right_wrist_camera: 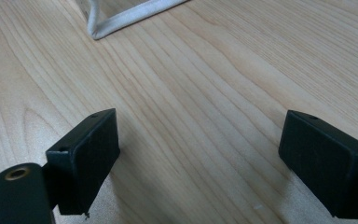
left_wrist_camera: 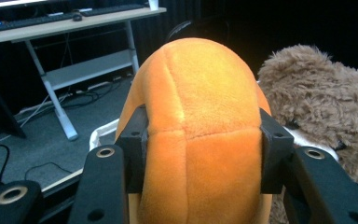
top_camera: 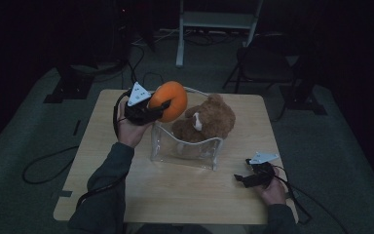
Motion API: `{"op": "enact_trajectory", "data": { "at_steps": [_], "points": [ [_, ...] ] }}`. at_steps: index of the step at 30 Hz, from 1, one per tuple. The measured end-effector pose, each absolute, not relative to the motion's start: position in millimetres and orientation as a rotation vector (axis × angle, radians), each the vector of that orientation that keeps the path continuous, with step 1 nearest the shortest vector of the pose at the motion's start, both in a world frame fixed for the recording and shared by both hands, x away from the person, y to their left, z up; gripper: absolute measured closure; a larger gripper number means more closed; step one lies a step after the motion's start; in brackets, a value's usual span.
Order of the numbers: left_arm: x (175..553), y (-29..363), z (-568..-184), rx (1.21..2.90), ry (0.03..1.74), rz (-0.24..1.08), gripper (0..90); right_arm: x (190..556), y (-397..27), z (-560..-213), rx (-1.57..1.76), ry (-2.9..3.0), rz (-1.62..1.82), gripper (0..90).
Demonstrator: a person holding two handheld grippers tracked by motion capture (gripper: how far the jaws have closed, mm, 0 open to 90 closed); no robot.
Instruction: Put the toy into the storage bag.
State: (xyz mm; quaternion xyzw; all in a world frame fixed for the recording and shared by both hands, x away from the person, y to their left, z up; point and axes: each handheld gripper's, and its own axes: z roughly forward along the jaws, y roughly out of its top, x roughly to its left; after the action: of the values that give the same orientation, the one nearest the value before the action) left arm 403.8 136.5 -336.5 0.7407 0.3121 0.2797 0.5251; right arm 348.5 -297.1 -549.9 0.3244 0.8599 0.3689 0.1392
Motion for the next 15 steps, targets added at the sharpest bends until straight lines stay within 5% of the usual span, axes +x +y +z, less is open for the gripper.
{"op": "enact_trajectory", "data": {
  "at_steps": [15],
  "points": [
    [403.0,133.2,-346.9,1.788,0.765,0.65,49.5,348.5,-297.1,-549.9,0.938,2.486,1.066,11.4]
  ]
}}
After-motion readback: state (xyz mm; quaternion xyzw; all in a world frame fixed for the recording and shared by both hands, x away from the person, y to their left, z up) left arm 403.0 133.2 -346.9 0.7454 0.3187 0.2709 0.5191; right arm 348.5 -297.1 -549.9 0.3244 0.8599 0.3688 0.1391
